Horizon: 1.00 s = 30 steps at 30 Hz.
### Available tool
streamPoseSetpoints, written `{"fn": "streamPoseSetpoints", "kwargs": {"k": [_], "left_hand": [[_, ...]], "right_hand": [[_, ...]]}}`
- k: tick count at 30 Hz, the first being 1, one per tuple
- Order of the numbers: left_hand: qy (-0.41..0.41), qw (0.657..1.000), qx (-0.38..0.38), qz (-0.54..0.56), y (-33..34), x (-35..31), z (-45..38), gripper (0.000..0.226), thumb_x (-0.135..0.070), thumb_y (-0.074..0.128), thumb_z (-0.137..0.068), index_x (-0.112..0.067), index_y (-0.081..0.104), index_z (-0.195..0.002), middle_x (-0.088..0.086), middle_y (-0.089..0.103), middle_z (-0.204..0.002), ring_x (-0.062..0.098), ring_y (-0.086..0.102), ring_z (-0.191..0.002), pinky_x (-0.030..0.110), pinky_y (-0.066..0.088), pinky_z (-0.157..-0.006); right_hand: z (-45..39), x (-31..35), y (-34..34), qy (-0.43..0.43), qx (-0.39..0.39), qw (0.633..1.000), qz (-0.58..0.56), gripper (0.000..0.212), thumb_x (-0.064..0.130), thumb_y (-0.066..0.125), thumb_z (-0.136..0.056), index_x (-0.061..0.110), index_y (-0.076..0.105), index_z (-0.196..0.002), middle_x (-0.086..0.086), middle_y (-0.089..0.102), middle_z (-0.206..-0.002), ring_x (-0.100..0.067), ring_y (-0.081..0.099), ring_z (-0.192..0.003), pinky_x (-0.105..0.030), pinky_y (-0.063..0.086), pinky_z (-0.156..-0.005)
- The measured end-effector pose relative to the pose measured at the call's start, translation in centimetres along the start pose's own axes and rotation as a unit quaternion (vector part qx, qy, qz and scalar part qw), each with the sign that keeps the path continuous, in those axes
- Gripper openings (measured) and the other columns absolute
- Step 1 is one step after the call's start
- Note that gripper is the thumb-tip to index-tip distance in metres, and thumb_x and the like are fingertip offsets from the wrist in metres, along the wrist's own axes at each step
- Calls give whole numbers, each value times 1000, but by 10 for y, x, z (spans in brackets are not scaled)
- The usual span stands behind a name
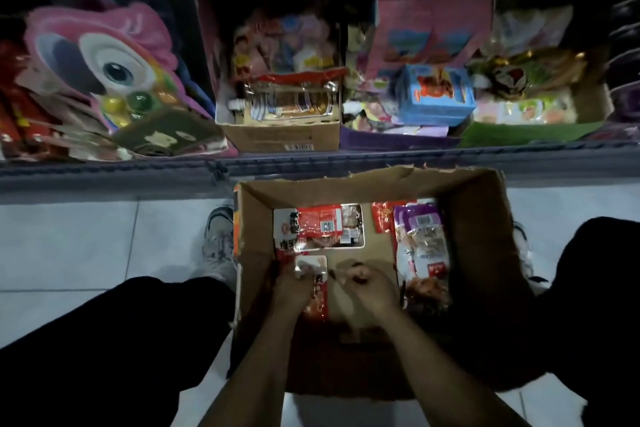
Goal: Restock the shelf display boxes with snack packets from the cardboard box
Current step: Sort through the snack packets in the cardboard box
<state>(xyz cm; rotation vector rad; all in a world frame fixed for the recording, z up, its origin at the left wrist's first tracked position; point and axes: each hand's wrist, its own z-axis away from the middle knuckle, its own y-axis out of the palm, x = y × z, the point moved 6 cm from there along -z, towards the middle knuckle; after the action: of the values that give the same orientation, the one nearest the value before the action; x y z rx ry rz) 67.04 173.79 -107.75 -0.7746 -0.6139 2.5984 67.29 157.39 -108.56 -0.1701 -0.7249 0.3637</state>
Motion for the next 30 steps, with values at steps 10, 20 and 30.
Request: {"fn": "streamPoseSetpoints", "kwargs": {"k": [10,20,30], "left_hand": [[-81,996,-9,38,14,36,-23,31,-14,51,-95,-1,55,-122,14,58,-125,30,54,-115,25,39,-89],[-155,964,9,215,19,42,-24,15,-26,71,-82,-13,64,-86,13,68,-104,28,63,-96,37,51,-89],[-84,938,59,332,-1,-33,16,21,-20,70,-83,-9,66,-100,12,69,-96,23,63,-80,29,49,-70]], "right_hand": [[-23,-34,43,103,73,992,-17,44,18,70,-82,11,57,-123,-4,62,-118,-17,59,-105,-17,41,-88],[-21,-31,41,152,58,972,-169,40,4,68,-83,0,58,-121,-21,65,-111,-29,65,-88,-22,49,-65],[5,33,-22,44,-4,967,-251,16,6,72,-79,4,59,-88,-4,63,-84,-8,57,-69,-16,44,-57]]}}
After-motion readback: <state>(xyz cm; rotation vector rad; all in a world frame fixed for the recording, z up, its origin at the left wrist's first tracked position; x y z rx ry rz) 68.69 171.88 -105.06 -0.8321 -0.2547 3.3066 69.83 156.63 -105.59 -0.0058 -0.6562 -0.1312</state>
